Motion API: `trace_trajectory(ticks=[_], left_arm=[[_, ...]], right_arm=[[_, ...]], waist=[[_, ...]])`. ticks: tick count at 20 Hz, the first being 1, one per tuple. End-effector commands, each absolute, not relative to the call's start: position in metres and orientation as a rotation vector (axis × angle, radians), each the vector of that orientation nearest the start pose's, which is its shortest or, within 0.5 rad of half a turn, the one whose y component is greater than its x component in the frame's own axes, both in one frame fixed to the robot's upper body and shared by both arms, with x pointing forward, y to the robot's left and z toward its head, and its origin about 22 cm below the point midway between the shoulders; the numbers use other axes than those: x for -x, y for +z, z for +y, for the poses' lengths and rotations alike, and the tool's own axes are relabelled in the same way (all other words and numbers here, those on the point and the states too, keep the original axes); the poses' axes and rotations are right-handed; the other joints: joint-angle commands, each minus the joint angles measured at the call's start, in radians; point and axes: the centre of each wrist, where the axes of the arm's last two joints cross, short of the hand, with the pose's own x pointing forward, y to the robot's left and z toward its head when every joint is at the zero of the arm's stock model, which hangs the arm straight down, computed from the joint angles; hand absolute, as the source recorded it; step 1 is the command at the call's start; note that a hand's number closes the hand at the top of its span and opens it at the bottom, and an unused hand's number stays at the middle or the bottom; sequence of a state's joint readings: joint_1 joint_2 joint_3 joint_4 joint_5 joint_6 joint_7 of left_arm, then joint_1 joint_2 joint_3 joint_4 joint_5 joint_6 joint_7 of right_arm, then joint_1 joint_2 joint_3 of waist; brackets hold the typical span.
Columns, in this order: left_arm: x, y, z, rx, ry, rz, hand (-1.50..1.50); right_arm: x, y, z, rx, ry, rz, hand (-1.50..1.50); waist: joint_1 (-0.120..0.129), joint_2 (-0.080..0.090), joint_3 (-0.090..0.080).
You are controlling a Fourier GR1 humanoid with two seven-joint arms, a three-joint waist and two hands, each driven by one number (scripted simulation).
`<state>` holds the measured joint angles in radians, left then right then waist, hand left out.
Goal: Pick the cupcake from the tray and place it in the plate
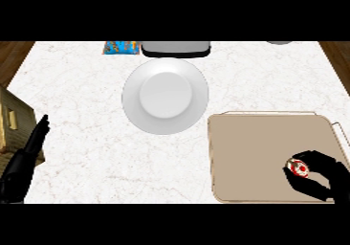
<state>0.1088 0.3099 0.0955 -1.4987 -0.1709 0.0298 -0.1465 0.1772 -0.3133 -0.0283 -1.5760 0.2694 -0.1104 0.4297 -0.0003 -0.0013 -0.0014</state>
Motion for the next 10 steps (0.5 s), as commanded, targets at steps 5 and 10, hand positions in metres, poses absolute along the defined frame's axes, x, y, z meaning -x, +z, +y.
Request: trace_trajectory(ticks=[5, 10], left_arm=[[-0.234, 0.003, 0.313, -0.367, -0.393, -1.602, 0.0], [-0.246, 0.012, 0.295, -0.304, -0.465, -1.656, 0.0]], right_arm=[[-0.276, 0.058, -0.308, 0.676, 0.822, -1.19, 1.5], [-0.306, 0.097, -0.308, 0.692, 1.188, -1.253, 1.5]], waist=[[0.181, 0.045, -0.001], [0.277, 0.077, 0.003]])
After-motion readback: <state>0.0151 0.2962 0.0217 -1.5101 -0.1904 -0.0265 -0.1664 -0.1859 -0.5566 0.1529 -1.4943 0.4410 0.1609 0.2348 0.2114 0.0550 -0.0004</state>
